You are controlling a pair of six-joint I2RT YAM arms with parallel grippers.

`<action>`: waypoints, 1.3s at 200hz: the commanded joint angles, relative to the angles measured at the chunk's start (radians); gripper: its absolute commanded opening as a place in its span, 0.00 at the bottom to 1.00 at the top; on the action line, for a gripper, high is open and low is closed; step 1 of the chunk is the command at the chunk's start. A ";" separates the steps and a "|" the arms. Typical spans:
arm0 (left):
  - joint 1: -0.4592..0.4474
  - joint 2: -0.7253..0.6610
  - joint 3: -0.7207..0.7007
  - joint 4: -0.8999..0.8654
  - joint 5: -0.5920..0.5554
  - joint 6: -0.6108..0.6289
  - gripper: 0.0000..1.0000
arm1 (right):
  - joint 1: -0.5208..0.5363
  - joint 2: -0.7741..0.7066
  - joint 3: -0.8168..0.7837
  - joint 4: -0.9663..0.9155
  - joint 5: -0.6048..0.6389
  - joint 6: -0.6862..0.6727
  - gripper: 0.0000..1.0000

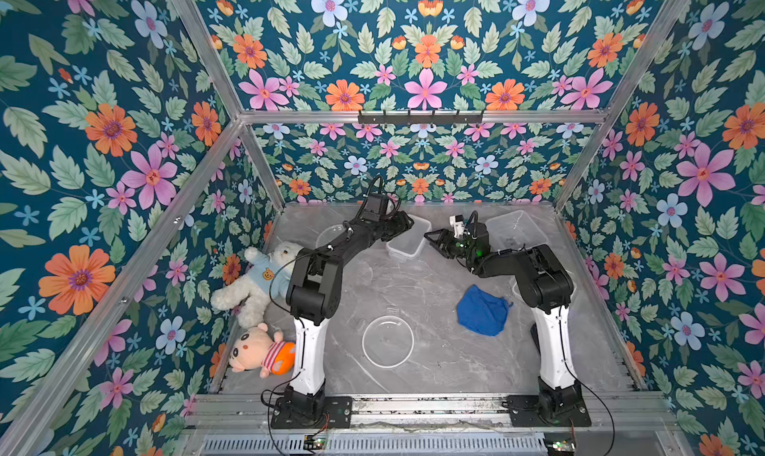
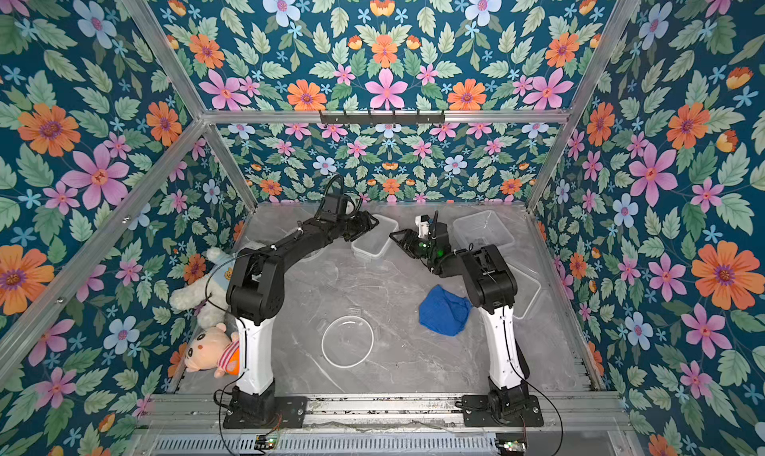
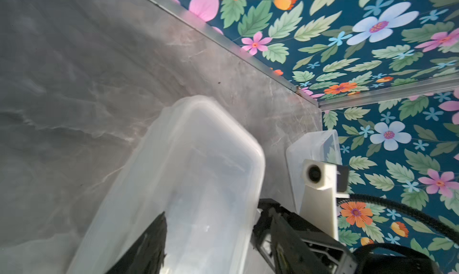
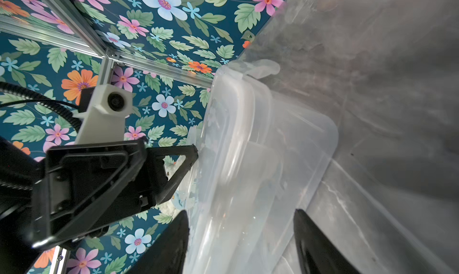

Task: Wipe the insides of the lunch boxes
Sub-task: Open the fastener of the lunch box.

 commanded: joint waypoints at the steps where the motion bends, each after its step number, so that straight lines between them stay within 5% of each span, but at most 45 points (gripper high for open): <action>1: -0.006 0.025 -0.009 0.003 0.026 -0.018 0.67 | 0.007 0.025 0.019 0.139 -0.019 0.073 0.67; 72: -0.011 0.044 -0.135 0.070 0.046 -0.060 0.66 | 0.007 0.094 0.040 0.297 -0.025 0.161 0.55; 155: -0.036 0.099 -0.177 0.104 0.063 -0.076 0.65 | 0.008 0.080 0.016 0.330 -0.026 0.171 0.11; 218: -0.039 0.085 -0.112 0.112 0.093 -0.085 0.65 | 0.006 -0.087 -0.017 -0.040 -0.004 -0.014 0.04; 260: -0.021 0.010 0.149 -0.074 0.004 0.048 0.66 | 0.063 -0.238 0.121 -0.680 0.156 -0.386 0.00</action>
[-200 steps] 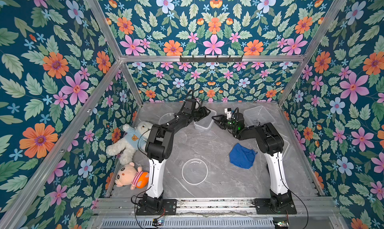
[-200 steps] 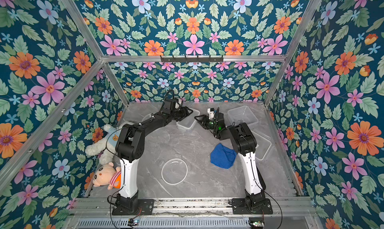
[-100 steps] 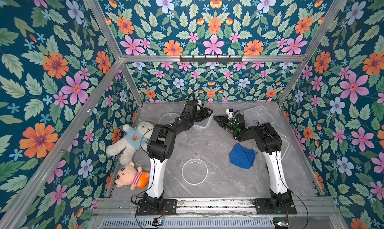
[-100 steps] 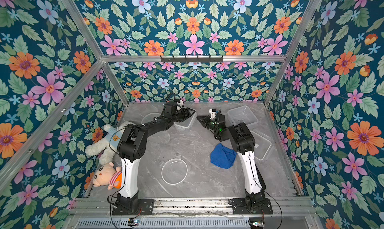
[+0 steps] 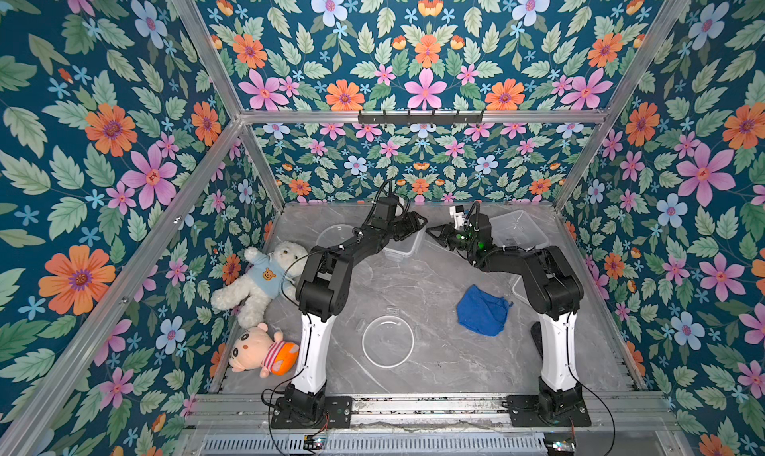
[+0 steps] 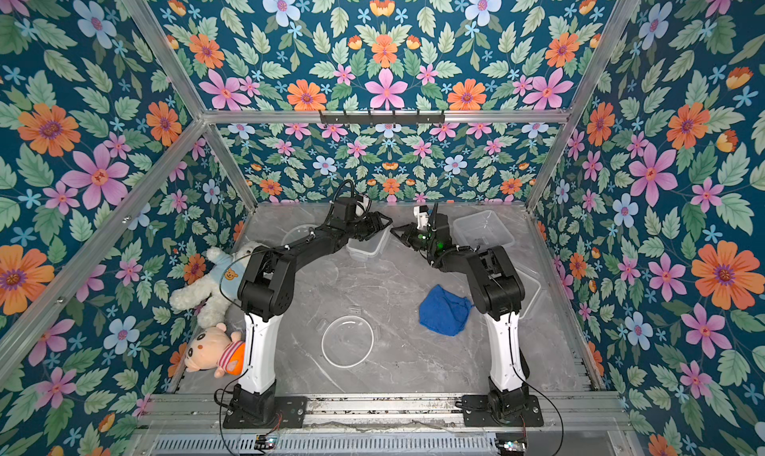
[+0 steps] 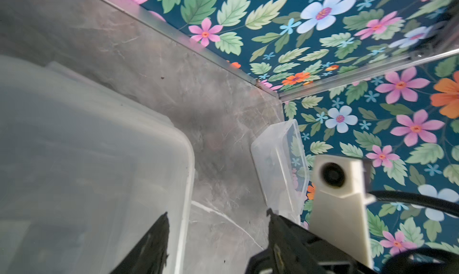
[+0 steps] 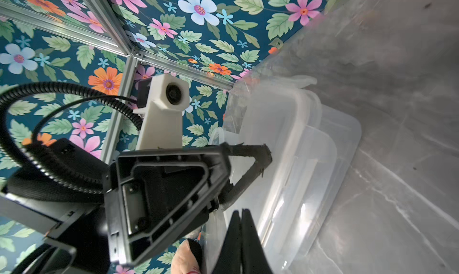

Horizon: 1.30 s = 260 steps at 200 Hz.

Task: Wipe the insides of the lunch boxes
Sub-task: Open the fastener of the lunch box, then adjust the lunch box at the center of the board.

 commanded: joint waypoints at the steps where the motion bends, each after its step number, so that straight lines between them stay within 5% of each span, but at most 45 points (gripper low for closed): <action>1: 0.015 -0.044 0.106 -0.208 -0.072 0.098 0.66 | 0.041 -0.059 0.086 -0.438 0.121 -0.286 0.00; 36: 0.089 -0.039 0.162 -0.309 -0.167 0.157 0.68 | 0.117 0.007 0.389 -0.926 0.279 -0.505 0.00; 100: 0.149 0.010 0.034 -0.242 -0.133 0.118 0.71 | 0.176 0.204 0.734 -1.253 0.390 -0.561 0.00; 170: 0.042 -0.099 -0.257 0.044 -0.096 -0.089 0.72 | 0.175 0.248 0.830 -1.370 0.537 -0.593 0.00; 209: -0.028 -0.041 -0.258 0.218 -0.073 -0.234 0.72 | 0.149 0.280 0.928 -1.468 0.609 -0.627 0.00; 260: -0.012 -0.015 -0.283 0.352 -0.060 -0.270 0.74 | 0.129 0.280 0.976 -1.514 0.634 -0.673 0.00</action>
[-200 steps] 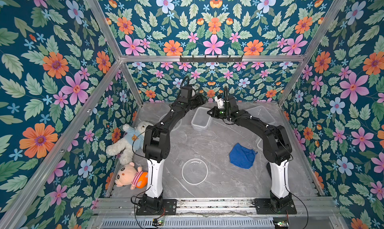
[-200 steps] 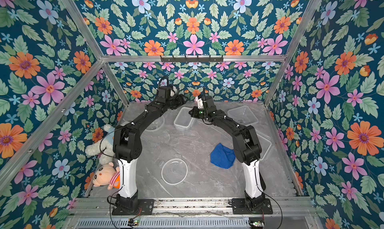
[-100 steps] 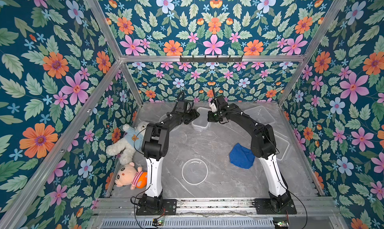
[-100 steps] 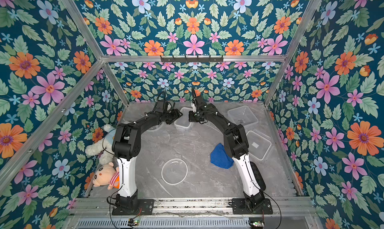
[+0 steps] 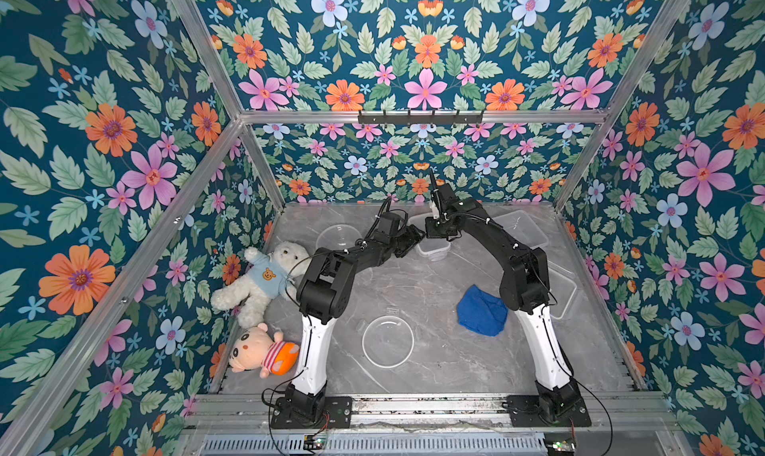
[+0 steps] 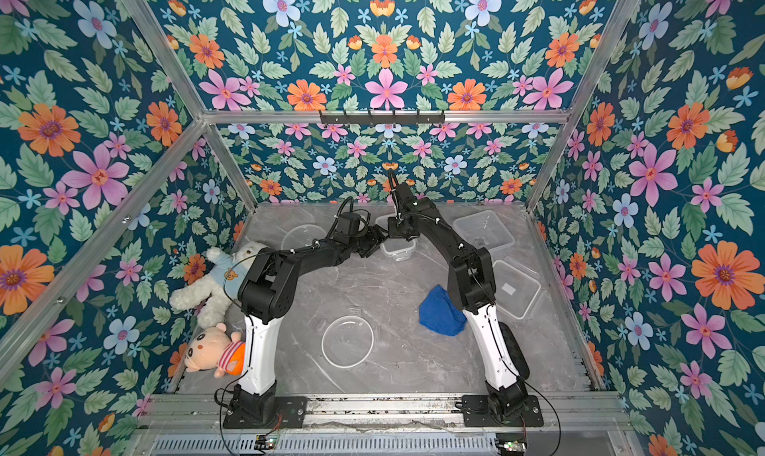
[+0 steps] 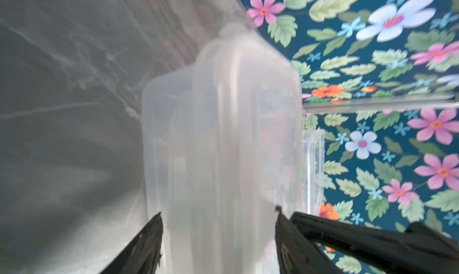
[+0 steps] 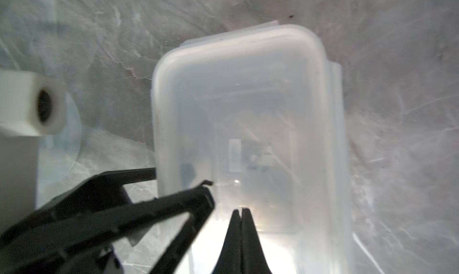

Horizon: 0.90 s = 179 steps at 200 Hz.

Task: Wipe the insides of the lunch boxes
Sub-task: Adjust the lunch box at the center of the board, then open the fastener of the lunch box.

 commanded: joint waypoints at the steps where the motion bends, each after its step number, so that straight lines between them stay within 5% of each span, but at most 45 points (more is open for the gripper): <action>1: 0.013 -0.005 -0.027 0.128 0.015 -0.040 0.74 | -0.001 0.004 0.018 -0.058 0.025 -0.041 0.00; 84: 0.033 0.080 -0.217 0.754 0.106 -0.282 0.68 | -0.006 0.064 0.065 -0.112 0.016 -0.027 0.00; 179: 0.033 0.090 -0.248 0.792 0.098 -0.323 0.34 | -0.005 0.096 0.058 -0.117 0.009 -0.016 0.00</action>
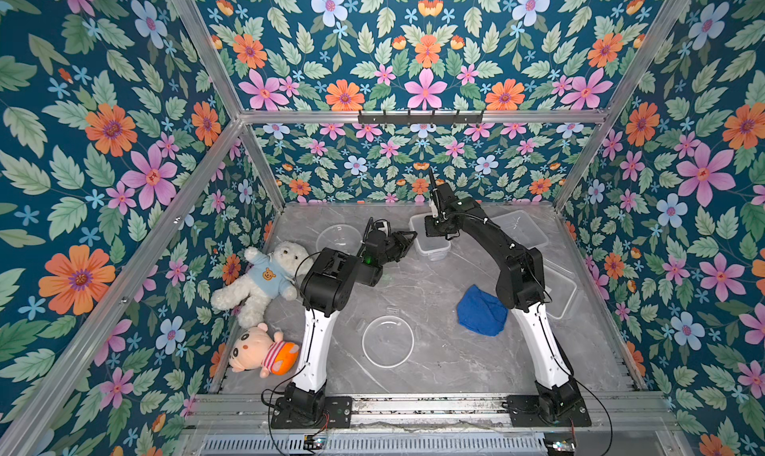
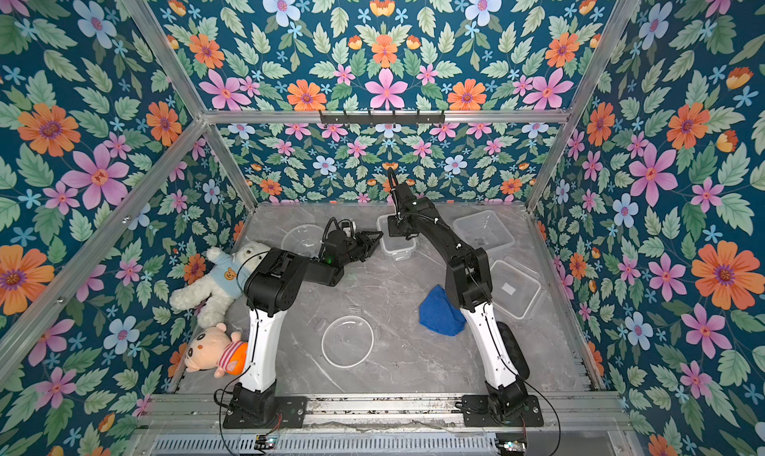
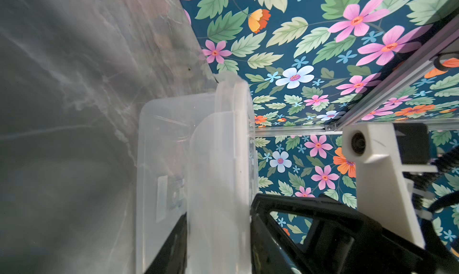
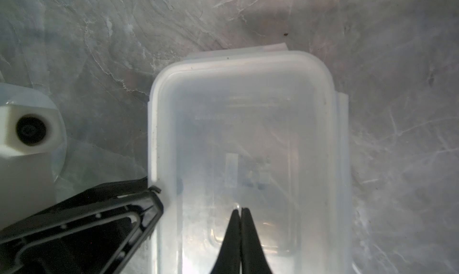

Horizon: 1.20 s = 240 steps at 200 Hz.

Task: Wipe the insides of the lunch boxes
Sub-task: Open the fastener of the lunch box.

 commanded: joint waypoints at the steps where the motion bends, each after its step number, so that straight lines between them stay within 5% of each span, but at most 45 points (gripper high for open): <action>1: -0.005 -0.005 -0.002 0.061 0.028 -0.017 0.34 | 0.001 0.025 -0.008 -0.124 0.002 0.002 0.00; 51: -0.005 -0.071 0.005 -0.175 0.033 0.068 0.20 | 0.001 0.037 -0.004 -0.137 0.011 -0.004 0.00; 103: -0.004 -0.192 0.047 -0.555 -0.004 0.244 0.19 | -0.002 0.046 0.001 -0.139 0.002 -0.007 0.00; 178: 0.003 -0.195 0.241 -0.714 0.011 0.317 0.47 | -0.028 -0.216 -0.134 -0.079 -0.051 0.002 0.00; 194: -0.011 -0.157 0.331 -0.756 0.023 0.326 0.50 | -0.073 -0.318 -0.260 -0.001 -0.110 0.038 0.14; 213: -0.044 -0.093 0.473 -0.853 0.022 0.365 0.51 | -0.150 -0.431 -0.454 0.142 -0.198 0.104 0.44; 240: -0.091 0.030 0.663 -0.934 0.028 0.382 0.51 | -0.252 -0.500 -0.713 0.415 -0.427 0.204 0.62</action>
